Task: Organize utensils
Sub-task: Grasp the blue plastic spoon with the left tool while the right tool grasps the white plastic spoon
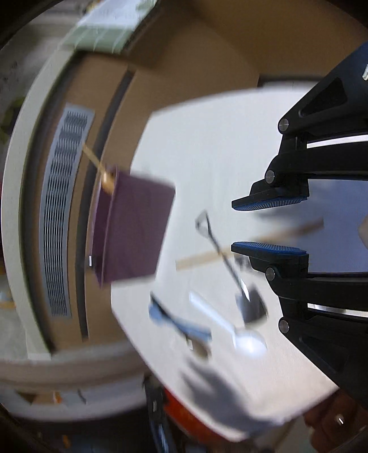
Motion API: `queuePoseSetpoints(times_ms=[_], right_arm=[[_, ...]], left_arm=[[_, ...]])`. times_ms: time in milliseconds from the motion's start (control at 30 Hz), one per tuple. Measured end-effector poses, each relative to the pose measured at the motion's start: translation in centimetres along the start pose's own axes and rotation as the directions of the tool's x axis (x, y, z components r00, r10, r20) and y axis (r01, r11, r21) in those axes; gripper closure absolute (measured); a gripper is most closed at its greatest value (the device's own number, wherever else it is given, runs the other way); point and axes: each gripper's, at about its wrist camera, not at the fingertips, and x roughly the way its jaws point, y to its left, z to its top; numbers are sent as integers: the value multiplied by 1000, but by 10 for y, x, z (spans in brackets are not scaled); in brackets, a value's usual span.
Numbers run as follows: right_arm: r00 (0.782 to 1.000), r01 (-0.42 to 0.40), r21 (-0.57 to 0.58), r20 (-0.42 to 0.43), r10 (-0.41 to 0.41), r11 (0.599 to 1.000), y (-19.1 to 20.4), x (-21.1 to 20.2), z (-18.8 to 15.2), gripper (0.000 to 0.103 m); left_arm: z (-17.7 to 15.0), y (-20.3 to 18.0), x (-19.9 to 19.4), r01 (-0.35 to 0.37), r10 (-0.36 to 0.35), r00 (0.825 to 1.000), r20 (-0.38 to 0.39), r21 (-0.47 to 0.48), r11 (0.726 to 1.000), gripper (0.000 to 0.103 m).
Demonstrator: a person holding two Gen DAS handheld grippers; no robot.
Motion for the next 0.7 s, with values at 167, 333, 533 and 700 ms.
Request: queuePoseSetpoints(times_ms=[167,333,533,700], right_arm=[[984,-167,12,-60,167,986,24,14,2,81],[969,-214,82,-110,222,973,48,46,12,81],[975,-94,136,-190,118,986,64,103,40,83],[980,-13,102,-196,33,995,74,118,53,84]], left_arm=[[-4,-5,-1,3,-3,1000,0,15,1000,54],[-5,7,-1,-25,25,1000,1,-15,1000,54],[-11,24,-1,-48,47,999,-7,-43,998,54],[-15,29,1,-36,35,999,-6,-33,999,54]])
